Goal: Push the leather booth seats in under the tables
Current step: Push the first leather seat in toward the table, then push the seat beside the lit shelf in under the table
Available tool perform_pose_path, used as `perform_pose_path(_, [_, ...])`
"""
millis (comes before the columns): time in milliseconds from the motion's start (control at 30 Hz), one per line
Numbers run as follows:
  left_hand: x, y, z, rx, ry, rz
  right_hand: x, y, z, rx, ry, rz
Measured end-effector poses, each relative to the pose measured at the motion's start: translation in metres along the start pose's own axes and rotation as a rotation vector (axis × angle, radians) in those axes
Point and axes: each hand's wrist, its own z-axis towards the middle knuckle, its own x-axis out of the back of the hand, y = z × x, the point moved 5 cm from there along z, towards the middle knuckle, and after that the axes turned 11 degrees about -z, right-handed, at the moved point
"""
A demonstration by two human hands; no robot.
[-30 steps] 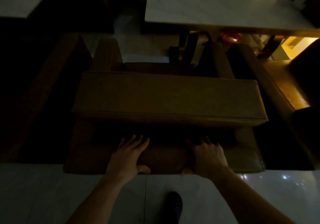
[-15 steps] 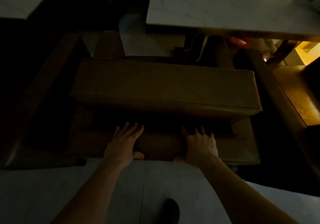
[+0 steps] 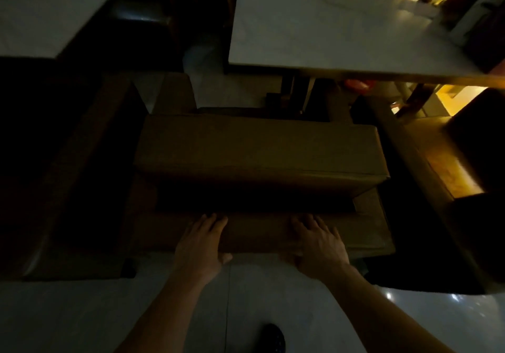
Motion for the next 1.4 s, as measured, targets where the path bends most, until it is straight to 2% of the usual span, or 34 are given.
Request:
perform_pose_path(200, [0.031, 0.05, -0.013, -0.121, -0.008, -0.016, 0.037, 0.03, -0.056, -0.118, 0.118, 0.049])
perform_pose_path(367, [0.042, 0.127, -0.024, -0.235, -0.072, -0.024, 0.074, 0.081, -0.116, -0.197, 0.173, 0.09])
perform_pose_path(500, [0.049, 0.208, -0.037, -0.302, -0.12, -0.019, 0.09, 0.143, -0.168, -0.285, 0.235, 0.114])
perform_pose_path(667, [0.036, 0.321, -0.055, -0.399, -0.087, -0.038, 0.088, 0.245, -0.229, -0.388, 0.311, 0.167])
perform_pose_path(833, [-0.016, 0.441, -0.083, -0.478, -0.102, -0.028, 0.057, 0.357, -0.296, -0.476, 0.302, 0.219])
perform_pose_path(1067, [-0.112, 0.594, -0.114, -0.522, -0.251, -0.036, -0.004, 0.512, -0.362, -0.58, 0.291, 0.272])
perform_pose_path(1400, [-0.227, 0.751, -0.064, -0.589, -0.287, -0.029, -0.048, 0.673, -0.327, -0.593, 0.231, 0.259])
